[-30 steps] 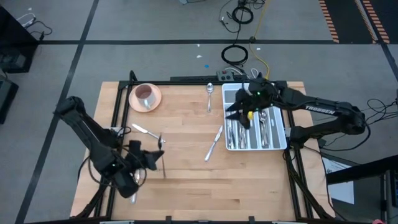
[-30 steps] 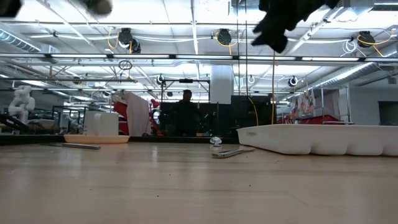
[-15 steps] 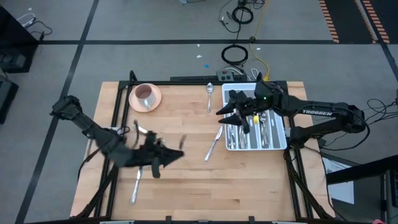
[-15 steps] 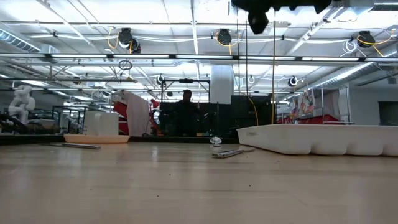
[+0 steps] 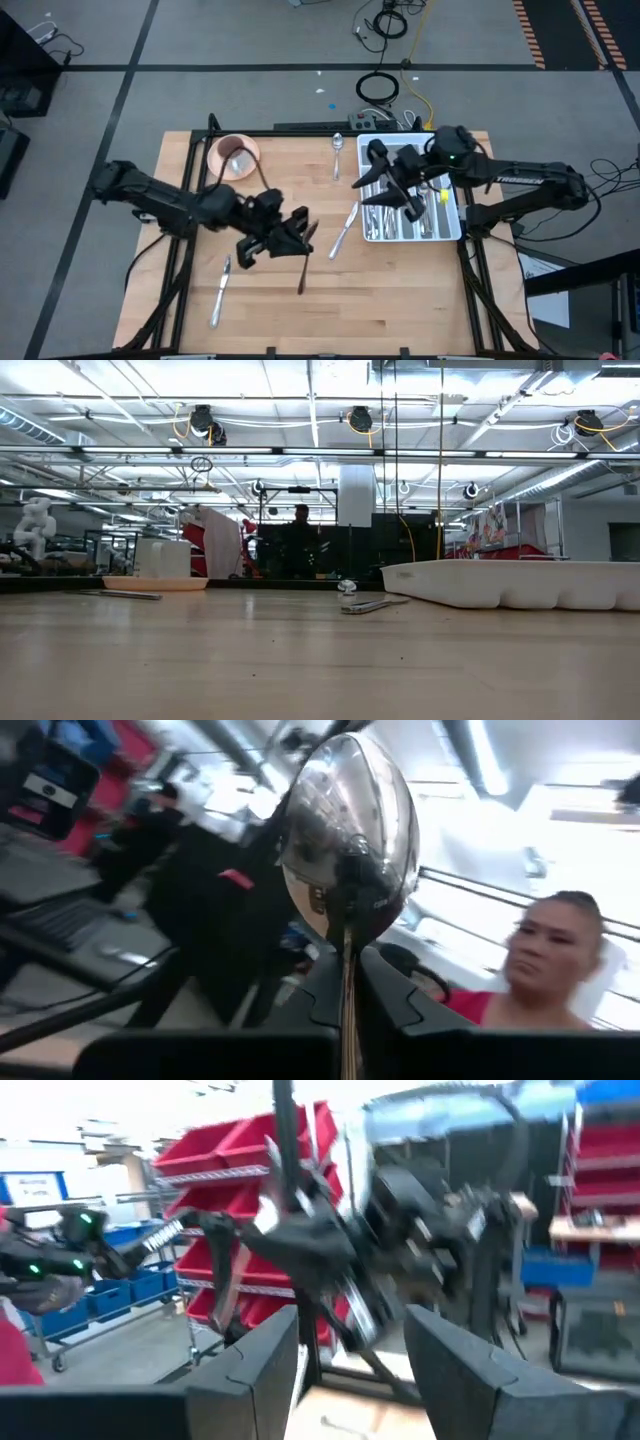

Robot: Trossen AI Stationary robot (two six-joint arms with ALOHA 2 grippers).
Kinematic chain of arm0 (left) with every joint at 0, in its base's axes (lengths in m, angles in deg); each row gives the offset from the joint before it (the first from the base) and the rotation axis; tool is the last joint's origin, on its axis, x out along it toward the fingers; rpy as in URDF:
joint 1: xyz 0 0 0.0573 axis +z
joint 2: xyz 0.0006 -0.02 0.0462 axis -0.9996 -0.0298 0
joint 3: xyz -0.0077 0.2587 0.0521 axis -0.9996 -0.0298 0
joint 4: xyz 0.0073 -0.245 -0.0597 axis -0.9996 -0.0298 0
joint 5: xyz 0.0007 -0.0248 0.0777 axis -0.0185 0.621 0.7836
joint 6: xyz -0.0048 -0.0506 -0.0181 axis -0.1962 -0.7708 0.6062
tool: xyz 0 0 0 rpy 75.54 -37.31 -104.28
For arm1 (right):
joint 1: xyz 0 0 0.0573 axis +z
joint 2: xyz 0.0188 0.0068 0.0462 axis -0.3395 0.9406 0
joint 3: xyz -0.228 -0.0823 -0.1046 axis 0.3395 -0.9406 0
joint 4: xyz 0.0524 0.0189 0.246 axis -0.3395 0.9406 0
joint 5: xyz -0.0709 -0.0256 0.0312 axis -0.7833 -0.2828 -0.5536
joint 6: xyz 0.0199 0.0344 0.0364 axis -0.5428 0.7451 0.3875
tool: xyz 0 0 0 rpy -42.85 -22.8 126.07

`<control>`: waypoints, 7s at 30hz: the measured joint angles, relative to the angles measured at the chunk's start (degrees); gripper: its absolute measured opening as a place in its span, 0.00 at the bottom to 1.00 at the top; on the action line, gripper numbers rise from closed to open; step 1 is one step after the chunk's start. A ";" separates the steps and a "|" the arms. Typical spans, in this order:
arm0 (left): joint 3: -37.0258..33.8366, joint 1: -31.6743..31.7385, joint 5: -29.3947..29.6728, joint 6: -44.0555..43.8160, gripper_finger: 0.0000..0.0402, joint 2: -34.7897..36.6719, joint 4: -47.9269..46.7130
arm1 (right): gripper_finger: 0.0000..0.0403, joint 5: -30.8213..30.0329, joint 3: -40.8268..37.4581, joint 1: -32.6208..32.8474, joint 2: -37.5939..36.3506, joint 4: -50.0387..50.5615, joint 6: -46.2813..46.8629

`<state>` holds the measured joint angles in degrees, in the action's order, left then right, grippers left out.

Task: Sort silverware
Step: Put the silver spoon into the silverware rack

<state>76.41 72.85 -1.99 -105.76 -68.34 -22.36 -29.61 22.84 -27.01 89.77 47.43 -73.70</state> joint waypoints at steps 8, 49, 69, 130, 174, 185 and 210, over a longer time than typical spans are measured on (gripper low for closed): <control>0.00 5.85 -13.63 -5.98 0.02 -9.65 21.96 | 0.44 0.04 5.94 4.45 0.00 -0.01 -2.24; 0.02 12.72 -25.82 -13.70 0.02 -17.40 28.99 | 0.44 0.46 11.82 7.69 12.81 -3.13 7.93; 0.02 13.55 -24.33 -15.37 0.02 -17.40 26.15 | 0.03 -0.15 11.82 7.58 12.98 0.92 0.18; 0.02 15.43 -29.93 -21.11 0.55 -14.94 13.92 | 0.00 8.41 11.82 -21.85 -4.70 54.80 0.74; 0.02 15.43 -30.19 -20.52 0.55 -14.96 12.42 | 0.00 4.39 -11.73 -60.21 7.43 73.80 -32.51; 0.02 15.43 -30.16 -20.52 0.55 -14.96 12.42 | 0.00 0.59 -15.37 -65.14 7.43 69.71 -32.30; 0.02 15.45 -30.14 -20.50 0.55 -14.96 12.42 | 0.00 -10.75 -17.18 -60.79 9.01 65.86 -27.29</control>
<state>76.43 88.30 -32.14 -126.26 -83.30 -9.94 -40.35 5.65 -87.80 98.78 113.29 -101.00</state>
